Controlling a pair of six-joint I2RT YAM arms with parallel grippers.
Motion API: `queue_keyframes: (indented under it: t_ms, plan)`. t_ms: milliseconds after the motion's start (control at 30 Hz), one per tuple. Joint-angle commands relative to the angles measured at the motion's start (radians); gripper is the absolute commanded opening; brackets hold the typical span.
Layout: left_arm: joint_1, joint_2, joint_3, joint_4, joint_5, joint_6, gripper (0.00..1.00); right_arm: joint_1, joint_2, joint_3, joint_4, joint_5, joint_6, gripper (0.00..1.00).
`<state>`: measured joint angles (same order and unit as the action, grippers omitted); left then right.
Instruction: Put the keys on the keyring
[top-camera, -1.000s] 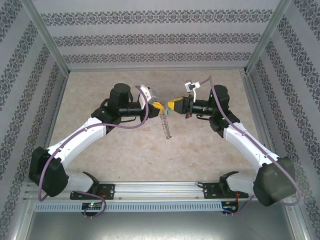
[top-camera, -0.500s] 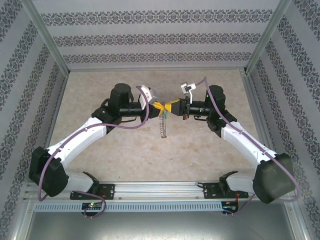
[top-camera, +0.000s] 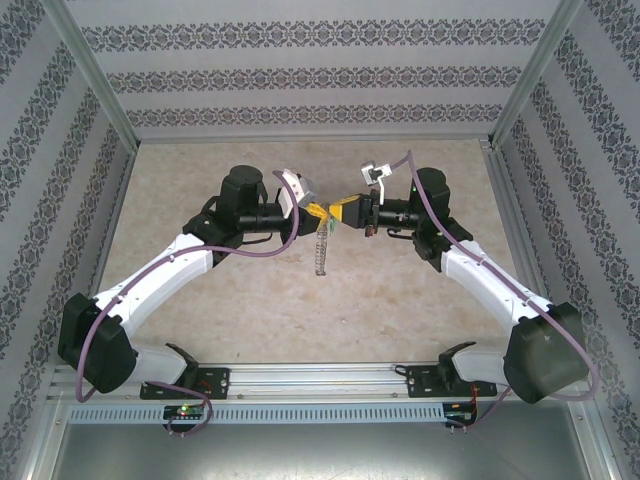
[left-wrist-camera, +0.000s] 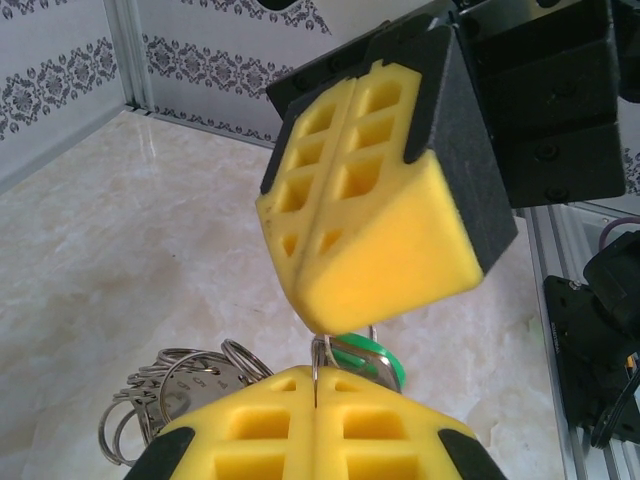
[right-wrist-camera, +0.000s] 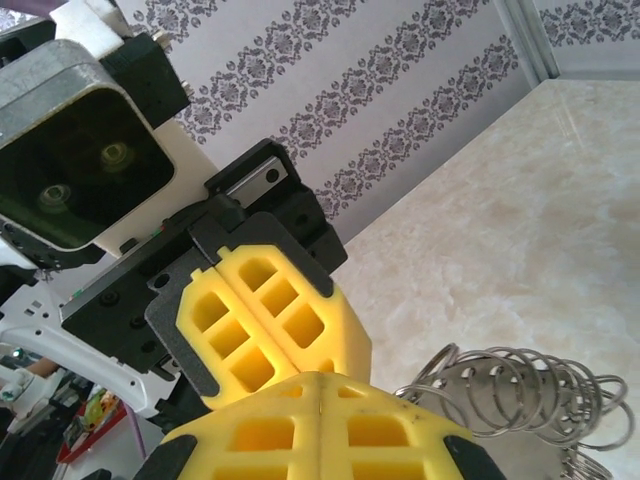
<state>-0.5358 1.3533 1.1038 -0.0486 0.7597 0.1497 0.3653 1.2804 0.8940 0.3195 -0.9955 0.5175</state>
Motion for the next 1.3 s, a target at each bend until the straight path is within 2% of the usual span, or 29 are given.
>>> queue_keyframes:
  t_ms: [0, 433, 800, 867, 967, 1067, 1267]
  plan:
    - [-0.026, -0.027, 0.027, 0.038, 0.062, 0.013, 0.00, -0.019, 0.015, -0.016, 0.033, 0.038, -0.017, 0.00]
    - [-0.026, -0.067, -0.006, 0.114, 0.028, -0.022, 0.00, -0.022, 0.001, -0.100, 0.043, 0.030, -0.003, 0.00]
    - [-0.030, -0.054, -0.007, 0.147, 0.027, -0.038, 0.00, 0.028, -0.008, -0.103, 0.065, -0.026, 0.032, 0.00]
    - [-0.029, -0.055, -0.009, 0.150, 0.025, -0.037, 0.00, 0.002, -0.029, -0.118, 0.061, -0.012, 0.043, 0.30]
    - [-0.029, -0.057, -0.009, 0.150, 0.027, -0.035, 0.00, -0.066, -0.094, -0.152, 0.084, 0.013, 0.080, 0.41]
    - [-0.029, -0.055, -0.010, 0.154, 0.033, -0.036, 0.00, -0.112, -0.147, -0.151, 0.081, 0.016, 0.094, 0.42]
    - [-0.030, -0.041, -0.001, 0.156, 0.065, -0.033, 0.00, -0.115, -0.140, -0.079, 0.079, -0.042, 0.069, 0.37]
